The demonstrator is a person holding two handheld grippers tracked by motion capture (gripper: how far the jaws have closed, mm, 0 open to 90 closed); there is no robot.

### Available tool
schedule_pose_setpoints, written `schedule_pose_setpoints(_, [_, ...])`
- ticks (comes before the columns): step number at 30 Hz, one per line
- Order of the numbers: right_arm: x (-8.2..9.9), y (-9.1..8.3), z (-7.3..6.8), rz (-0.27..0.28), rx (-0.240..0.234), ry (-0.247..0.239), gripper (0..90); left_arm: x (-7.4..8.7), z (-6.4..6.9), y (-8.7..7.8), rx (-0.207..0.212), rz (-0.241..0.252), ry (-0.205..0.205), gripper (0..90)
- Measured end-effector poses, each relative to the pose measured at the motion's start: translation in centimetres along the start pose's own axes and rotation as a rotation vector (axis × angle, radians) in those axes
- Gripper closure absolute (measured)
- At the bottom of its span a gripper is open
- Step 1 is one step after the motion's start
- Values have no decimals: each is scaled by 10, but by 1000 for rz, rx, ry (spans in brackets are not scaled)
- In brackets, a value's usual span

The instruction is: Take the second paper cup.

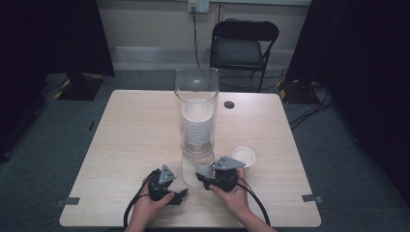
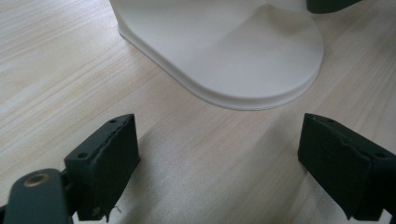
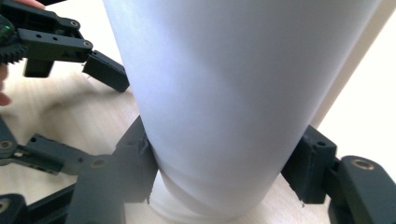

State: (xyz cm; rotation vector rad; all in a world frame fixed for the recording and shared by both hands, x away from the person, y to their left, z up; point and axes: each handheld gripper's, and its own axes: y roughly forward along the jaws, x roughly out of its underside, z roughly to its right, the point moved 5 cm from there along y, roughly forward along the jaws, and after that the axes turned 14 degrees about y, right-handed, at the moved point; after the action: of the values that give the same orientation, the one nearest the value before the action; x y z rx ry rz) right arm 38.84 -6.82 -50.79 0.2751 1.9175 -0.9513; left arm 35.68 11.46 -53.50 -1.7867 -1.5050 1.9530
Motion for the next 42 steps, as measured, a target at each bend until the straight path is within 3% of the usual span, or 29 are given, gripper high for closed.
schedule_pose_setpoints(6, [12, -2, 0, -92, -42, -33, 353, 0, 0, 0, -1, 3, -4, 117])
schedule_pose_setpoints(9, [22, -8, -3, -123, -73, -45, 350, 0, -2, -1, -24, 4, -11, 157])
schedule_pose_setpoints(10, [24, -11, -4, -129, -86, -44, 349, 0, -1, 0, -30, 11, -36, 158])
schedule_pose_setpoints(14, [29, -17, -10, -142, -121, -74, 345, -1, -7, -5, -72, 13, -60, 167])
schedule_pose_setpoints(18, [31, -18, -18, -130, -162, -84, 342, -11, -10, -13, -112, 88, -105, 167])
schedule_pose_setpoints(22, [37, -15, -30, -150, -194, -128, 338, -18, -8, -16, -118, 121, -106, 167])
schedule_pose_setpoints(27, [41, -12, -34, -172, -186, -160, 325, -23, 0, -15, -96, 136, -87, 170])
schedule_pose_setpoints(33, [44, -16, -29, -195, -172, -185, 327, -28, 8, -11, -64, 129, -45, 172])
schedule_pose_setpoints(37, [47, -22, -20, -214, -161, -191, 328, -30, 13, -8, -47, 129, -39, 171])
schedule_pose_setpoints(40, [46, -28, -10, -211, -144, -167, 329, -28, 12, -9, -53, 111, -21, 171])
schedule_pose_setpoints(42, [46, -32, -3, -214, -120, -157, 328, -25, 10, -9, -59, 110, -30, 171])
